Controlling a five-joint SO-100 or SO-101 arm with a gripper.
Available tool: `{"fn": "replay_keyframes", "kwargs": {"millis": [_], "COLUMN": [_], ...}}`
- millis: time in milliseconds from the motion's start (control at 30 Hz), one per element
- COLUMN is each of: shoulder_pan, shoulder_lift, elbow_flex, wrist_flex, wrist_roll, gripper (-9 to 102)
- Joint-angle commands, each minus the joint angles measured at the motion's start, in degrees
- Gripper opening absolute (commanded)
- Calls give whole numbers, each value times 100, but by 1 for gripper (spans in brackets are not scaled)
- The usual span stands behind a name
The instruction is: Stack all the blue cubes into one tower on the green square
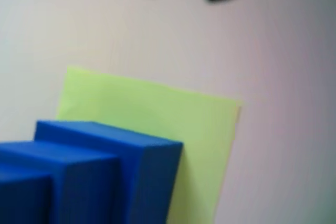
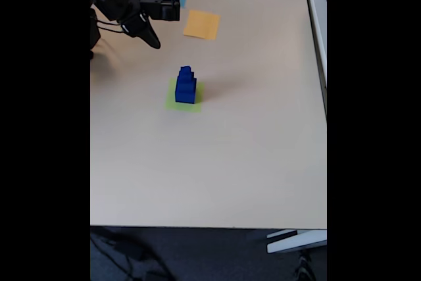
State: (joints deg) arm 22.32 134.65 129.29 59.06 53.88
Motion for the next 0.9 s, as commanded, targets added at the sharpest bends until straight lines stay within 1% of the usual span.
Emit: {"fn": "replay_keyframes", "kwargs": {"millis": [0, 300, 433, 867], "shoulder_pan": [-79, -62, -62, -9], "shoulder_lift": [-290, -932, -1248, -1424], "elbow_flex": [-686, -1573, -2004, -2171], "wrist_flex": [132, 79, 79, 97], "wrist_roll": [193, 712, 765, 888], "gripper": [0, 0, 0, 0]}}
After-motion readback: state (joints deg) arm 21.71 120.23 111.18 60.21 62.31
